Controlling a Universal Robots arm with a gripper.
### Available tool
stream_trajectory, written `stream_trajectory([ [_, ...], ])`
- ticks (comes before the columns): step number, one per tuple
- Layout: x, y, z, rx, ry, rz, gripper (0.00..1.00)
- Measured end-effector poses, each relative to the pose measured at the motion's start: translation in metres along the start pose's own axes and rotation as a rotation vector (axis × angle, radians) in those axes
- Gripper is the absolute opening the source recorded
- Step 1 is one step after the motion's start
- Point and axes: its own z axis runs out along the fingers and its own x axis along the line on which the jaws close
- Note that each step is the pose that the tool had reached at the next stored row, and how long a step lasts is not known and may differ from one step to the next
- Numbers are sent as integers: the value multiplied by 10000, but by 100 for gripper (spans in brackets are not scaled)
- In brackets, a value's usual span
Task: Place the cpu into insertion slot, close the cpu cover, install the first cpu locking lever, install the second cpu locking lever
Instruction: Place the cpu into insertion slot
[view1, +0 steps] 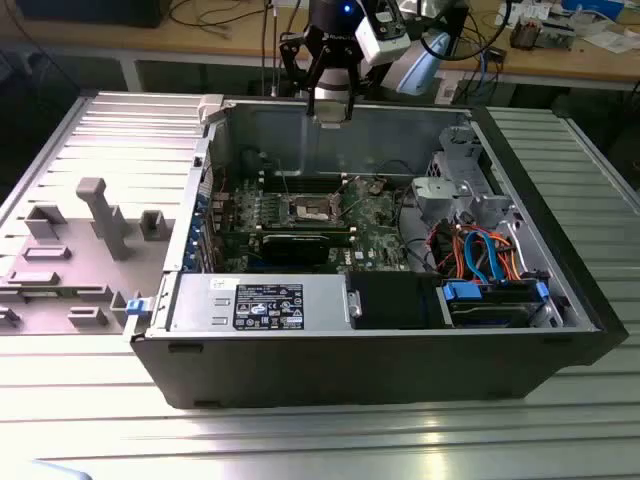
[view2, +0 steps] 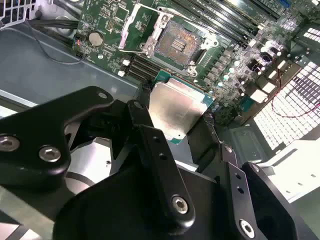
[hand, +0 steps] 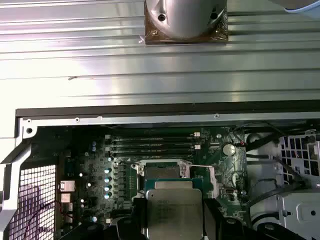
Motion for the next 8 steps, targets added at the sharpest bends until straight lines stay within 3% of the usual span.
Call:
stream_trajectory([
  [6, -1, -15, 0, 3, 0, -1, 55],
  [8, -1, -23, 2, 27, -18, 207, 55],
])
